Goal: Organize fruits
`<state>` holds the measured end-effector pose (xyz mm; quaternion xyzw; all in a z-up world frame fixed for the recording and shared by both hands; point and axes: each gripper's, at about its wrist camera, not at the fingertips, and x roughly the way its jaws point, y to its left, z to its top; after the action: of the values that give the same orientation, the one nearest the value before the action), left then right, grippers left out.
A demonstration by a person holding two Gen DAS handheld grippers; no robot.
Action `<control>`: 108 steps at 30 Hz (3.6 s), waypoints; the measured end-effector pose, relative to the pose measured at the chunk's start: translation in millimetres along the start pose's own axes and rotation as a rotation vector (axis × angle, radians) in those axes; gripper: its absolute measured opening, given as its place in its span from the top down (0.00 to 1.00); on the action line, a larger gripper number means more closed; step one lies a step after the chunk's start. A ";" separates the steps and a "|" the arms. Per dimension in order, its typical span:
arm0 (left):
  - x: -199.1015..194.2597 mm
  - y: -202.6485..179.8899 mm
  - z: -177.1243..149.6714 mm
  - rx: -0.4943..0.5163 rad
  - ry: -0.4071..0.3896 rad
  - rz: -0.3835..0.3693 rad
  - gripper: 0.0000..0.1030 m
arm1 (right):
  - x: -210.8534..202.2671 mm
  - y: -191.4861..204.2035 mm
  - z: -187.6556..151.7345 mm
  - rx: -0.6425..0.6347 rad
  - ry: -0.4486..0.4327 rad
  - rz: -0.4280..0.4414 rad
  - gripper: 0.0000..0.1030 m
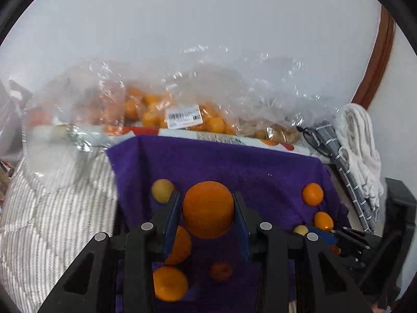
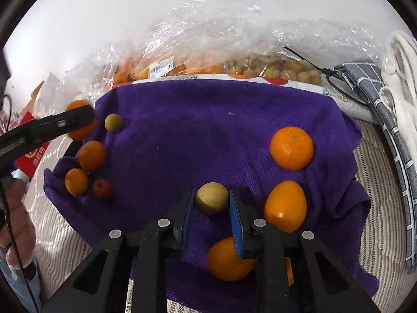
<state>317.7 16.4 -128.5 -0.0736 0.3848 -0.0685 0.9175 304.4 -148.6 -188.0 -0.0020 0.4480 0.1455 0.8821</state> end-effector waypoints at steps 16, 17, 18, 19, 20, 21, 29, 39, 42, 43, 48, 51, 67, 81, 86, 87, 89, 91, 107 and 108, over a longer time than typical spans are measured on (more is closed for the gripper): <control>36.6 -5.2 -4.4 0.029 0.059 0.025 0.64 | -23.0 -26.4 0.8 0.091 -0.088 -0.006 0.62; 38.3 -5.8 -5.0 0.029 0.064 0.026 0.64 | -23.7 -27.1 0.2 0.092 -0.090 -0.008 0.62; 39.8 -6.3 -5.6 0.033 0.069 0.025 0.64 | -23.5 -27.2 0.3 0.091 -0.093 -0.013 0.62; 40.8 -6.4 -5.9 0.036 0.071 0.026 0.64 | -22.6 -26.4 0.3 0.090 -0.095 -0.016 0.62; 41.4 -6.5 -6.3 0.037 0.072 0.029 0.64 | -22.5 -26.0 -0.1 0.088 -0.097 -0.020 0.62; 42.0 -6.4 -6.9 0.038 0.073 0.031 0.64 | -21.9 -25.5 -0.4 0.087 -0.098 -0.021 0.62; 43.0 -6.2 -8.7 0.044 0.065 0.029 0.64 | -22.1 -20.4 -3.3 0.052 -0.107 -0.058 0.62; 32.6 -7.1 -6.9 0.009 0.042 0.012 0.55 | -30.2 -29.2 -2.9 0.074 -0.137 -0.061 0.62; 21.1 -11.4 -4.8 0.017 0.011 0.017 0.51 | -34.8 -30.8 -2.0 0.082 -0.148 -0.068 0.62; 16.0 -13.5 -3.7 0.020 0.001 0.020 0.50 | -36.1 -30.2 -1.3 0.082 -0.152 -0.071 0.62; -18.9 -24.9 -5.8 0.049 -0.037 0.029 0.40 | -63.8 -22.3 3.6 0.048 -0.204 -0.107 0.57; -45.9 -22.2 -19.1 0.016 -0.049 0.030 0.38 | -84.3 -19.7 2.1 0.069 -0.226 -0.082 0.54; -182.1 -34.3 -96.2 0.060 -0.161 0.119 0.26 | -190.0 11.8 -82.0 0.105 -0.228 -0.154 0.24; -248.1 -52.2 -137.7 0.073 -0.254 0.175 0.13 | -257.1 21.8 -130.8 0.124 -0.295 -0.201 0.09; -250.4 -56.0 -140.8 0.076 -0.257 0.161 0.13 | -270.6 32.7 -131.9 0.089 -0.319 -0.239 0.08; -250.5 -56.4 -141.1 0.076 -0.256 0.161 0.13 | -271.9 33.4 -132.5 0.089 -0.323 -0.240 0.08; -250.6 -56.4 -141.7 0.077 -0.255 0.163 0.13 | -274.2 33.5 -133.9 0.098 -0.335 -0.238 0.08; -250.8 -56.7 -141.8 0.078 -0.257 0.160 0.13 | -273.6 34.2 -134.7 0.098 -0.326 -0.228 0.08; -253.2 -55.9 -143.6 0.076 -0.262 0.161 0.13 | -266.9 33.9 -146.0 0.097 -0.308 -0.249 0.08; -253.3 -57.0 -144.2 0.077 -0.263 0.161 0.13 | -267.3 33.5 -146.8 0.100 -0.310 -0.247 0.08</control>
<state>34.6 -5.2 -41.3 -0.0154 0.2630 0.0009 0.9647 31.1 -204.3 -60.2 0.0093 0.3097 0.0124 0.9507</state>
